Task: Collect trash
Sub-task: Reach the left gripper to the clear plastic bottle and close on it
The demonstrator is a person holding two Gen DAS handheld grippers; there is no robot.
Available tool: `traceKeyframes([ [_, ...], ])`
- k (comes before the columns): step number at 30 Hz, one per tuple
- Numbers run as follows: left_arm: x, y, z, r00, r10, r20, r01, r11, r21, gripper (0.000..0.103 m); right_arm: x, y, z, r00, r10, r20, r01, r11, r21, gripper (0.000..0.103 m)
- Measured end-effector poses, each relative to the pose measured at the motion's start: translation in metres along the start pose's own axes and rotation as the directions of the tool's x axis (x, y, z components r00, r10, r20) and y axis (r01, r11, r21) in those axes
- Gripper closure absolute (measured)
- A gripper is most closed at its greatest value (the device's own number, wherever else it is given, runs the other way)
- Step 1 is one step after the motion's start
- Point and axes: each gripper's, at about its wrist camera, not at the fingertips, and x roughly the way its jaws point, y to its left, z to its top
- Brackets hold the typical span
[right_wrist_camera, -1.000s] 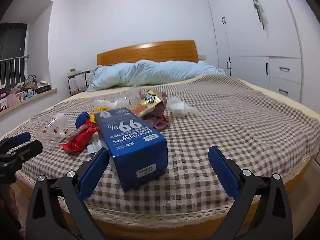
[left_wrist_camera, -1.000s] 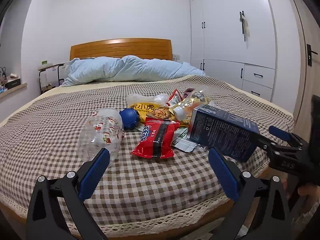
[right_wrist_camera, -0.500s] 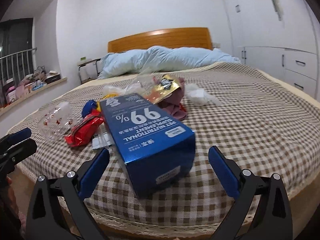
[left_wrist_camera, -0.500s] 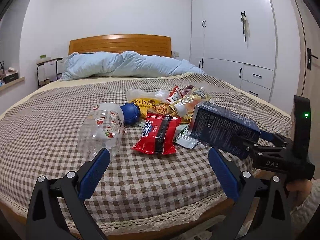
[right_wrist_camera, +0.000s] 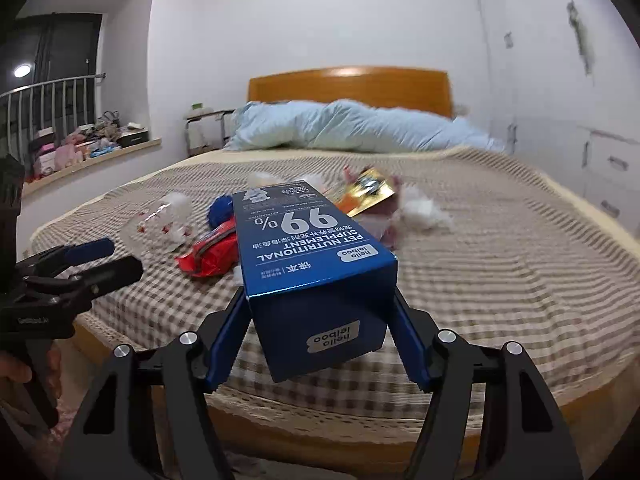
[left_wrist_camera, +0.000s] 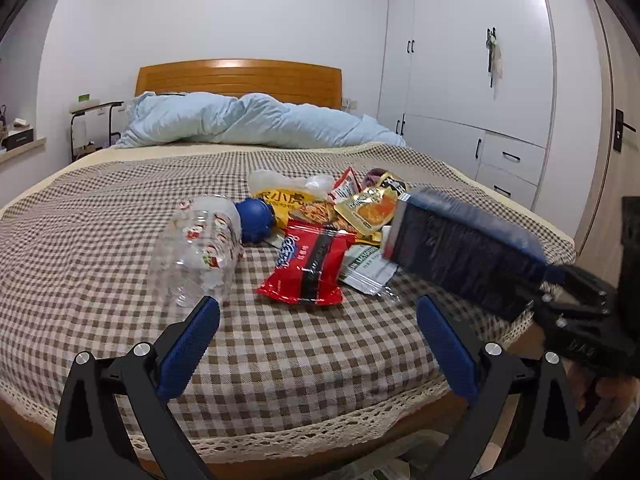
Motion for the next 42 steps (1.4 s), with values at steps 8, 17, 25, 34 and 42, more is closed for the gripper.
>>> traceKeyframes([
  [8, 0.002, -0.009, 0.016, 0.996, 0.002, -0.090, 0.000, 1.000, 0.030, 0.007, -0.014, -0.038, 0.011, 0.995, -0.057, 0.078, 0.046, 0.989, 0.137, 0.038],
  [17, 0.041, 0.017, 0.100, 0.933, 0.002, -0.360, 0.015, 0.999, 0.046, 0.007, -0.029, -0.076, 0.025, 0.978, -0.180, 0.105, 0.150, 0.958, 0.244, 0.038],
  [25, 0.130, 0.058, 0.129, 0.741, 0.147, -0.655, -0.119, 0.989, 0.088, 0.007, -0.048, -0.102, 0.028, 0.957, -0.264, 0.118, 0.215, 0.923, 0.318, 0.038],
  [34, 0.180, 0.075, 0.126, 0.569, 0.163, -0.806, -0.181, 0.981, 0.071, 0.024, -0.053, -0.097, 0.033, 0.958, -0.241, 0.153, 0.189, 0.938, 0.292, 0.038],
  [42, 0.182, 0.097, 0.124, 0.541, 0.208, -0.815, -0.267, 0.961, 0.068, 0.025, -0.059, -0.097, 0.035, 0.960, -0.222, 0.172, 0.168, 0.945, 0.280, 0.038],
])
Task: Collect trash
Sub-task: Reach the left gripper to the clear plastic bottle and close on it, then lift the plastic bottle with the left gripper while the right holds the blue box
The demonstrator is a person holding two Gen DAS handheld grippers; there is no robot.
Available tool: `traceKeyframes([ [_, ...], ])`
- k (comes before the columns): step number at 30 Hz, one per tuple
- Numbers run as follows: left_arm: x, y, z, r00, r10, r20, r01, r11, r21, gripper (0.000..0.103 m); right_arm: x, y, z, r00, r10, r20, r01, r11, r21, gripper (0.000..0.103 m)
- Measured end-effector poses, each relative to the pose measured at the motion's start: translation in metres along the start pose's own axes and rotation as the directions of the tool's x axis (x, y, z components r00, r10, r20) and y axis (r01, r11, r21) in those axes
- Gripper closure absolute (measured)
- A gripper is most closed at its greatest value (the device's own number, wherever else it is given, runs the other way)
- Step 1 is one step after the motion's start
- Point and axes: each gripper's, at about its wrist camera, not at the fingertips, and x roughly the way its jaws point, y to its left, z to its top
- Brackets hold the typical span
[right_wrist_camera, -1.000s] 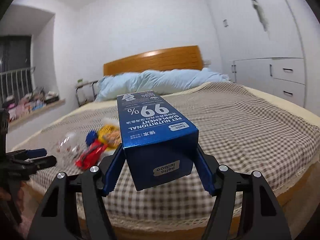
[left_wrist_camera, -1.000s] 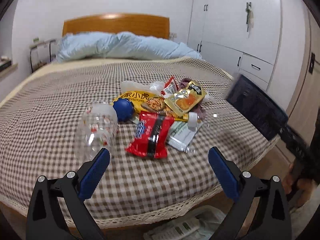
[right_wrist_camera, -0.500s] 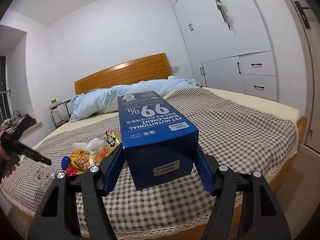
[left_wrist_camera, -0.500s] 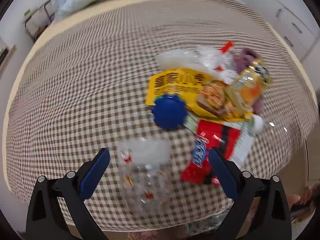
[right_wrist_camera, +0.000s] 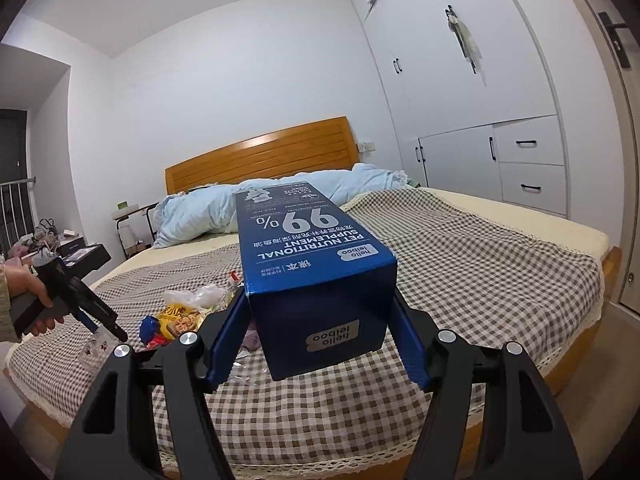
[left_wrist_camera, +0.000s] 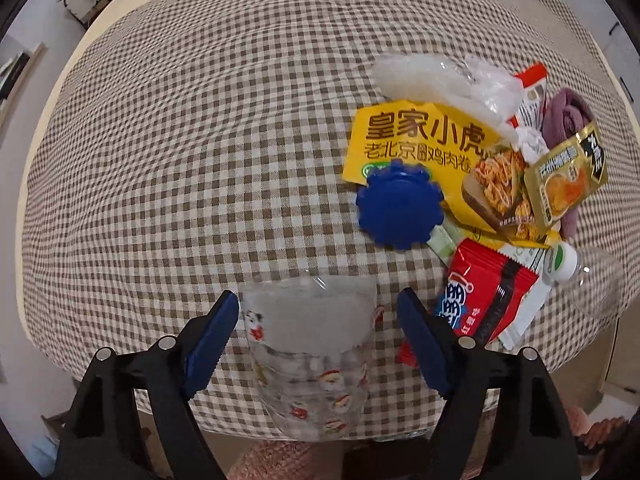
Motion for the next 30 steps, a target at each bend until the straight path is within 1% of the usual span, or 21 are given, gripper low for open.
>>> traceKeyframes([
  [5, 0.003, -0.002, 0.003, 1.000, 0.024, -0.001, -0.024, 1.000, 0.011, 0.025, -0.002, -0.005, 0.001, 1.000, -0.004, 0.005, 0.004, 1.000, -0.012, 0.038],
  [9, 0.012, 0.000, 0.006, 1.000, 0.011, -0.021, -0.011, 1.000, 0.015, 0.025, -0.003, -0.007, 0.000, 1.000, -0.006, 0.002, 0.006, 1.000, -0.010, 0.038],
  [10, 0.015, 0.001, 0.007, 1.000, 0.007, -0.023, -0.007, 1.000, 0.014, 0.027, -0.003, -0.006, 0.000, 1.000, -0.005, 0.002, 0.005, 1.000, -0.011, 0.038],
  [12, 0.018, 0.001, 0.008, 0.999, -0.032, -0.028, 0.032, 0.999, 0.004, 0.044, -0.003, -0.005, 0.000, 1.000, -0.004, 0.003, 0.004, 1.000, -0.018, 0.038],
  [16, 0.013, 0.002, 0.011, 0.999, -0.037, -0.004, 0.037, 0.999, -0.005, 0.045, -0.002, -0.005, 0.000, 1.000, 0.010, -0.006, -0.010, 1.000, 0.001, 0.038],
  [20, 0.001, 0.003, 0.009, 0.998, -0.034, 0.046, 0.035, 0.999, -0.008, 0.046, -0.002, -0.006, 0.000, 1.000, 0.015, -0.005, -0.015, 1.000, 0.004, 0.038],
  [23, -0.012, 0.004, 0.001, 0.993, -0.060, 0.099, 0.062, 0.998, -0.013, 0.046, -0.005, -0.004, 0.000, 1.000, 0.019, -0.001, -0.019, 1.000, -0.009, 0.038],
  [25, -0.023, -0.002, -0.007, 0.986, -0.080, 0.146, 0.081, 0.997, -0.006, 0.046, -0.006, -0.003, -0.001, 1.000, 0.022, -0.001, -0.022, 1.000, -0.013, 0.038],
  [27, -0.030, -0.005, -0.015, 0.974, -0.105, 0.202, 0.104, 0.994, 0.016, 0.044, -0.008, -0.004, -0.002, 1.000, 0.024, -0.001, -0.024, 1.000, -0.014, 0.038],
  [30, -0.029, -0.009, -0.024, 0.959, -0.098, 0.265, 0.099, 0.995, 0.010, 0.044, -0.013, -0.003, -0.003, 1.000, 0.026, 0.003, -0.026, 0.999, -0.019, 0.038],
])
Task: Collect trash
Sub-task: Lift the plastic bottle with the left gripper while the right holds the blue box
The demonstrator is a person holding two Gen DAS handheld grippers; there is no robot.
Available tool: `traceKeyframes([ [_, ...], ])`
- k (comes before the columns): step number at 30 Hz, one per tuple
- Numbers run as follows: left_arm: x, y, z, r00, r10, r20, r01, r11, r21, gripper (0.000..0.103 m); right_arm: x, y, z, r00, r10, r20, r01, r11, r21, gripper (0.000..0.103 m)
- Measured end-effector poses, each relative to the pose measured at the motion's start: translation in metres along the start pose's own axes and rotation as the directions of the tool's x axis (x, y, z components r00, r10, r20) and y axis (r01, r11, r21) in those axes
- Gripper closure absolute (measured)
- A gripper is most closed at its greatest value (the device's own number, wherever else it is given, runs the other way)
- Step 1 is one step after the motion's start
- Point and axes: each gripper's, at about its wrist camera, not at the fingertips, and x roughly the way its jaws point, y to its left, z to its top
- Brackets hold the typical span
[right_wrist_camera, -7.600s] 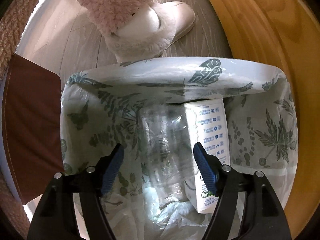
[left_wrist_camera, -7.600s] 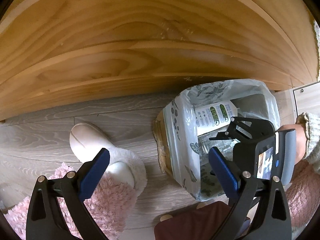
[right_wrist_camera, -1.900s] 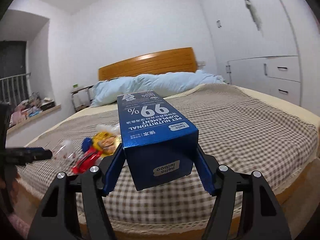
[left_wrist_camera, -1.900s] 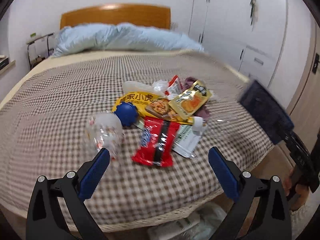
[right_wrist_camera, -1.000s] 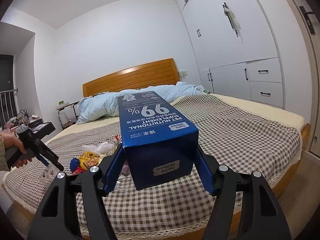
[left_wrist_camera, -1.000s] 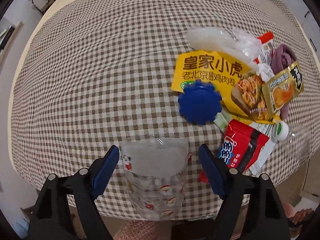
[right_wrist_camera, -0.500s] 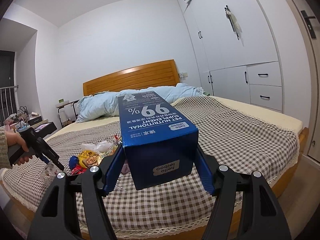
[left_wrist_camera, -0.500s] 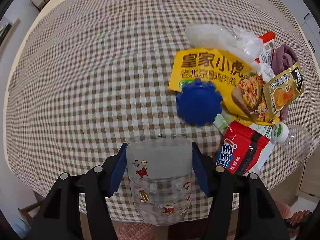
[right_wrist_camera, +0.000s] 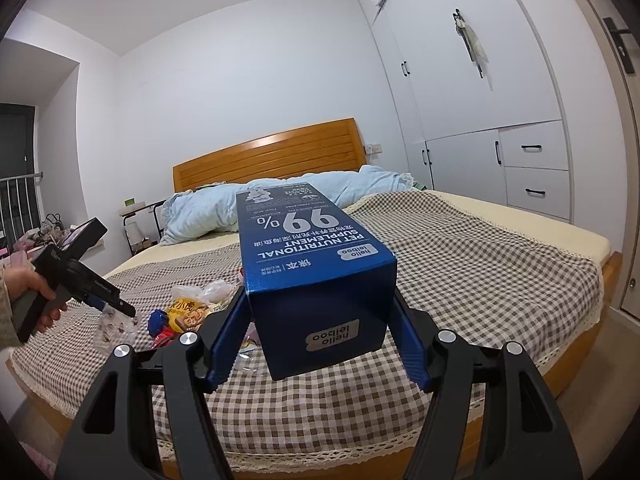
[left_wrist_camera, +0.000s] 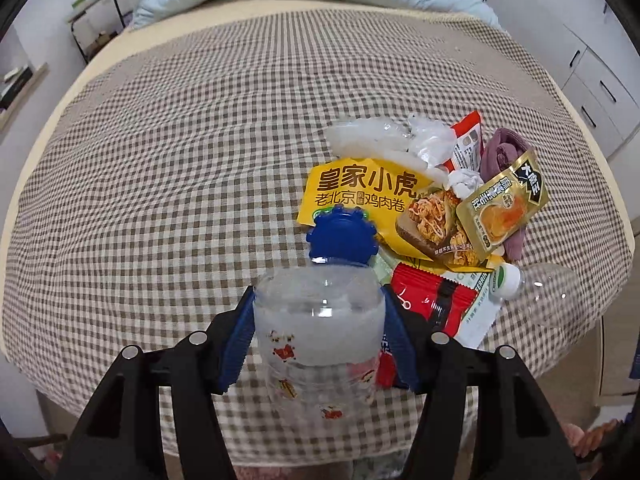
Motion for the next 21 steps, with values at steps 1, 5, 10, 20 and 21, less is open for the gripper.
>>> traceKeyframes([
  [1, 0.001, -0.001, -0.005, 1.000, 0.008, 0.023, -0.008, 1.000, -0.005, 0.044, -0.002, 0.000, 0.000, 1.000, 0.001, 0.003, -0.001, 1.000, -0.001, 0.038],
  [5, -0.006, -0.011, -0.019, 0.995, 0.012, 0.102, -0.011, 1.000, -0.015, 0.044, -0.008, 0.000, 0.002, 1.000, 0.009, 0.019, -0.009, 1.000, -0.007, 0.038],
  [10, -0.020, -0.005, -0.044, 0.993, 0.008, 0.114, -0.008, 1.000, -0.002, 0.043, -0.009, -0.001, 0.004, 1.000, 0.013, 0.022, -0.013, 1.000, -0.003, 0.038],
  [20, -0.042, 0.001, -0.100, 0.974, -0.017, 0.224, 0.005, 0.999, 0.054, 0.042, -0.012, 0.000, 0.004, 1.000, 0.017, 0.026, -0.017, 1.000, -0.006, 0.038],
  [21, -0.041, 0.001, -0.104, 0.976, -0.017, 0.215, 0.005, 0.998, 0.059, 0.042, -0.012, 0.000, 0.004, 1.000, 0.017, 0.026, -0.017, 1.000, -0.005, 0.038],
])
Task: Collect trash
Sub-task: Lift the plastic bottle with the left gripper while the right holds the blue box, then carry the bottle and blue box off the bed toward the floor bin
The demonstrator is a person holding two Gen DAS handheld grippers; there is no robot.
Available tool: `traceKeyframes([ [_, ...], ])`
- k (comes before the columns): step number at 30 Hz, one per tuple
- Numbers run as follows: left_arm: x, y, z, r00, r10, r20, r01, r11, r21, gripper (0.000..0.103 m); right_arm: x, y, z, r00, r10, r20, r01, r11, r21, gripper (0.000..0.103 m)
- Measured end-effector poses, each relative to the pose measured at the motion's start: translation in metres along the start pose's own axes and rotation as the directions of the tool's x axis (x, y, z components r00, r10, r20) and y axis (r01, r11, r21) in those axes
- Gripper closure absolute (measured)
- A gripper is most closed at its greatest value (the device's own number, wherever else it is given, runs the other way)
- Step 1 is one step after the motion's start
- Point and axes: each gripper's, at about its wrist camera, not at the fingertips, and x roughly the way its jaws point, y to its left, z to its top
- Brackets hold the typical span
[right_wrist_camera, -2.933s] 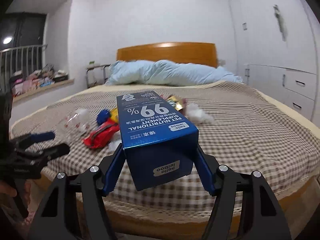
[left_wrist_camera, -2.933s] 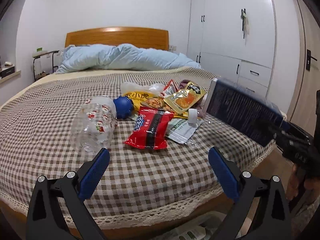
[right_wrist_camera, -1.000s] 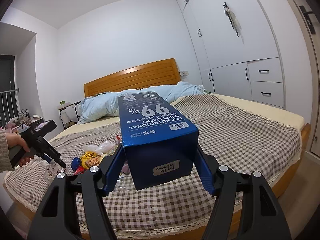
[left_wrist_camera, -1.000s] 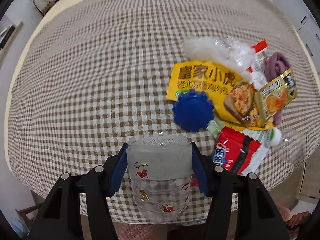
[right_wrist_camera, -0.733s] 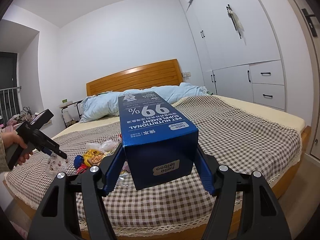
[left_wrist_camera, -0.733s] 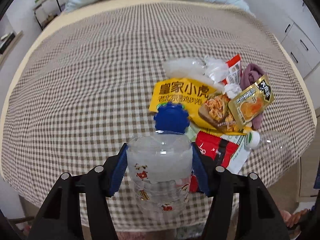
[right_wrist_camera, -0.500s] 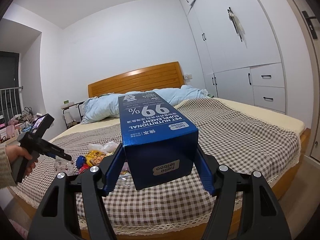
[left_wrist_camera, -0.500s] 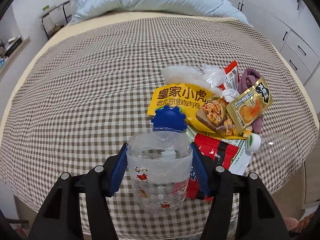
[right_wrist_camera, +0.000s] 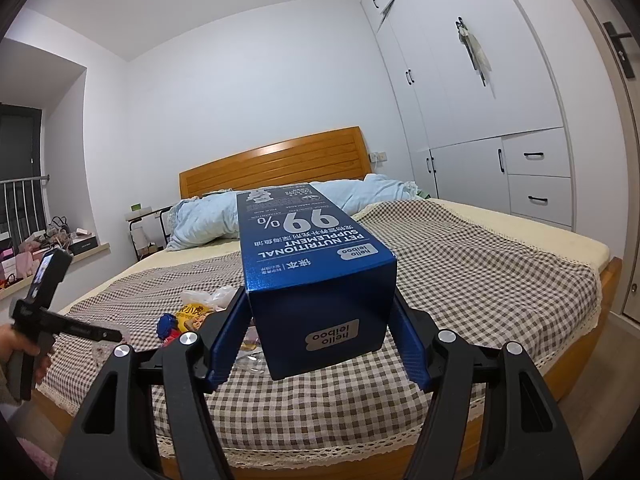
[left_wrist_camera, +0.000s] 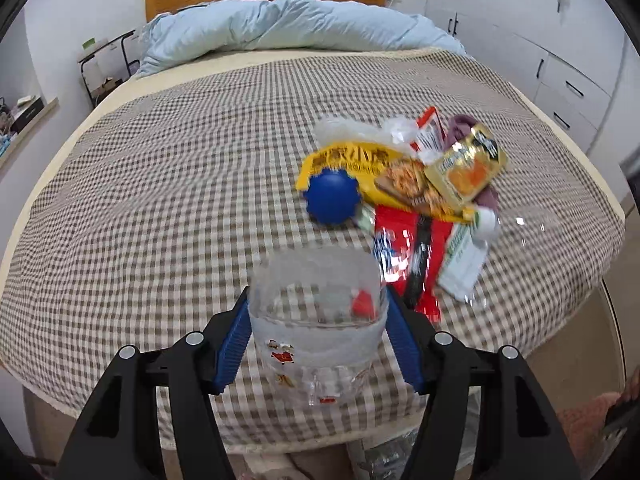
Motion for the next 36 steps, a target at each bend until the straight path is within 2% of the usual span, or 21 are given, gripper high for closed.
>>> traceKeyframes([
  [3, 0.001, -0.002, -0.009, 0.999, -0.008, -0.034, 0.008, 1.000, 0.016, 0.042, 0.000, 0.001, -0.001, 1.000, 0.001, -0.001, -0.001, 1.000, -0.003, 0.038],
  [7, -0.003, -0.004, -0.015, 0.999, 0.001, -0.042, 0.001, 0.999, 0.035, 0.042, -0.001, 0.002, -0.001, 1.000, 0.004, 0.001, -0.004, 1.000, -0.005, 0.038],
  [21, -0.007, 0.000, -0.007, 0.993, 0.027, -0.111, -0.031, 0.999, -0.034, 0.041, -0.006, -0.001, -0.001, 1.000, 0.009, 0.004, -0.009, 1.000, -0.007, 0.038],
  [28, -0.024, -0.008, -0.011, 0.999, 0.008, -0.048, -0.010, 1.000, -0.030, 0.045, -0.015, 0.004, 0.001, 1.000, 0.022, -0.012, -0.022, 0.999, -0.045, 0.038],
  [36, -0.065, -0.039, -0.034, 0.997, -0.062, 0.051, 0.061, 0.998, 0.025, 0.045, -0.058, 0.022, 0.001, 0.998, 0.047, -0.032, -0.052, 0.988, -0.144, 0.038],
])
